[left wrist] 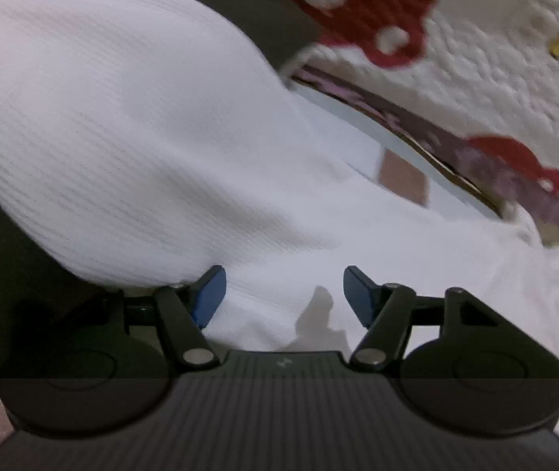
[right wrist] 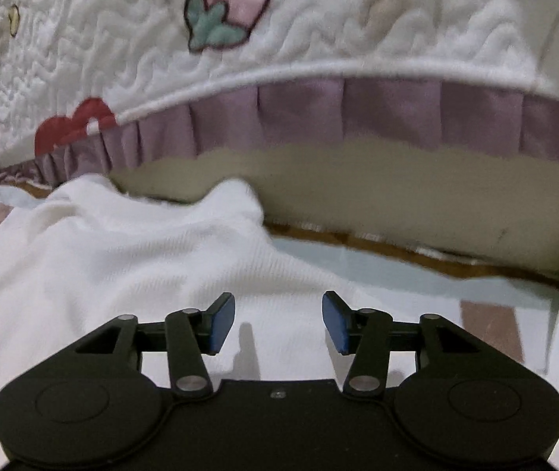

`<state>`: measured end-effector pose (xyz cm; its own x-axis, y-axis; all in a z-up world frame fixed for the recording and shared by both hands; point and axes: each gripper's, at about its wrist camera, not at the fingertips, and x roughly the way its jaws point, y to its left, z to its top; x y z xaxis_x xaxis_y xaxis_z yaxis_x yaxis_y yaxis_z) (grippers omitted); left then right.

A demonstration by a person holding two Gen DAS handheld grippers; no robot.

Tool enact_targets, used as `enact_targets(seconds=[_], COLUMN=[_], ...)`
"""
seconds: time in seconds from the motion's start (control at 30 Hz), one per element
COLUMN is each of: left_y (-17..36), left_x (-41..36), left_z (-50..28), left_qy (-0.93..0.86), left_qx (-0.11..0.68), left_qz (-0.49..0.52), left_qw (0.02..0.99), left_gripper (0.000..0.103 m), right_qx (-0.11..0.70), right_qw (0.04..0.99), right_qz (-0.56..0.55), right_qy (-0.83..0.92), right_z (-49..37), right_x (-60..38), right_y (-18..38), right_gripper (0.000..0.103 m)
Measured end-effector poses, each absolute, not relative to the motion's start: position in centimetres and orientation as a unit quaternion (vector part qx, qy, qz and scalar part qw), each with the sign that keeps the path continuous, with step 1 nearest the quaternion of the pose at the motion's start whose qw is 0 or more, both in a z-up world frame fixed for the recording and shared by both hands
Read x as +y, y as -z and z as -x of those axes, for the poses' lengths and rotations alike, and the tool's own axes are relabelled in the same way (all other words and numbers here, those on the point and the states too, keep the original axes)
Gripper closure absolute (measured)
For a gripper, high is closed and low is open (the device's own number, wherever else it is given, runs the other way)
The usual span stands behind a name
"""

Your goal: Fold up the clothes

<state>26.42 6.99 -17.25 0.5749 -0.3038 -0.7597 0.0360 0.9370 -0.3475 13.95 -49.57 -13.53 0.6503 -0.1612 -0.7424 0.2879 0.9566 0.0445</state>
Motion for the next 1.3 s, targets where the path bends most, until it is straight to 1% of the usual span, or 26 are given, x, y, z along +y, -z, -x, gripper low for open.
enact_targets(seconds=[0.13,0.2,0.23,0.27,0.3,0.4,0.53,0.6,0.67,0.7,0.73,0.77,0.8,0.83,0.87,0.9,0.93,0.97,1.0,1.1,1.2,1.23,1.3], left_y=[17.4,17.3,17.2,17.1,16.8,14.8,12.3,12.9,13.6,13.9,14.8,15.6,16.5,17.4,17.5,17.7,17.8,17.6,17.4,17.5,18.1,18.0,17.9], left_x=[6.8,7.0,6.9,6.7,6.0,4.2,4.8,5.4,6.1,6.4,6.1,5.8,5.6,5.3,5.1,4.9,4.7,4.7,4.8,5.6,6.8,7.0,7.1], left_z=[-26.7,-26.8,-26.8,-26.9,-27.1,-26.2,-26.5,-26.4,-26.2,-26.1,-25.9,-25.7,-25.4,-25.2,-25.4,-25.5,-25.7,-25.9,-26.1,-27.3,-28.3,-28.5,-28.8], left_qy=[0.104,0.119,0.135,0.152,0.163,0.167,0.148,0.167,0.185,0.193,0.175,0.157,0.139,0.122,0.123,0.125,0.127,0.126,0.125,0.116,0.099,0.099,0.103], left_qx=[0.443,0.437,0.435,0.433,0.439,0.390,0.365,0.413,0.458,0.480,0.497,0.514,0.530,0.546,0.545,0.545,0.544,0.528,0.512,0.481,0.478,0.479,0.476], left_qz=[0.136,0.129,0.123,0.117,0.082,-0.036,-0.066,-0.007,0.051,0.079,0.086,0.092,0.099,0.105,0.113,0.121,0.128,0.131,0.133,0.162,0.193,0.198,0.186], left_qw=[0.880,0.882,0.882,0.881,0.879,0.905,0.917,0.895,0.868,0.852,0.845,0.838,0.830,0.822,0.821,0.820,0.820,0.830,0.839,0.853,0.851,0.849,0.853], left_gripper=[0.037,0.042,0.072,0.094,0.103,0.103,0.103,0.103,0.100,0.091,0.067,0.050,0.028,0.030,0.028,0.027,0.027,0.027,0.027,0.027,0.027,0.030,0.032], right_qx=[0.408,0.420,0.424,0.428,0.429,0.431,0.442,0.450,0.462,0.473,0.483,0.499,0.515,0.530,0.538,0.542,0.545,0.549,0.552,0.550,0.559,0.562,0.570], right_qw=[0.891,0.888,0.888,0.889,0.889,0.888,0.875,0.865,0.854,0.846,0.838,0.822,0.804,0.785,0.767,0.765,0.764,0.763,0.762,0.783,0.766,0.763,0.759], right_qz=[-0.177,-0.180,-0.173,-0.165,-0.160,-0.151,-0.154,-0.151,-0.138,-0.133,-0.129,-0.145,-0.163,-0.181,-0.214,-0.213,-0.208,-0.202,-0.197,-0.137,-0.150,-0.145,-0.135], right_qy=[0.089,0.053,0.034,0.015,-0.003,-0.056,-0.125,-0.162,-0.195,-0.207,-0.219,-0.234,-0.250,-0.266,-0.275,-0.276,-0.275,-0.275,-0.274,-0.258,-0.281,-0.283,-0.285], right_z=[-13.9,-14.0,-14.1,-14.1,-14.1,-14.2,-13.8,-13.3,-12.6,-12.2,-11.8,-11.6,-11.4,-11.2,-11.2,-11.3,-11.5,-11.6,-11.8,-11.7,-11.1,-10.8,-10.1], right_x=[-48.6,-46.2,-44.9,-43.5,-42.3,-38.8,-35.0,-33.1,-30.9,-29.8,-28.6,-27.5,-26.4,-25.3,-24.3,-23.3,-22.3,-21.2,-20.2,-17.5,-15.5,-14.9,-13.8], right_y=[14.3,14.6,14.7,14.7,14.6,14.3,13.4,13.0,12.6,12.5,12.4,12.4,12.4,12.4,12.5,12.6,12.7,12.8,12.9,12.9,13.2,13.3,13.5], right_gripper=[0.048,0.048,0.048,0.048,0.048,0.048,0.048,0.048,0.048,0.048,0.050,0.071,0.083,0.082,0.081,0.082,0.078,0.063,0.056,0.055,0.055,0.054,0.052])
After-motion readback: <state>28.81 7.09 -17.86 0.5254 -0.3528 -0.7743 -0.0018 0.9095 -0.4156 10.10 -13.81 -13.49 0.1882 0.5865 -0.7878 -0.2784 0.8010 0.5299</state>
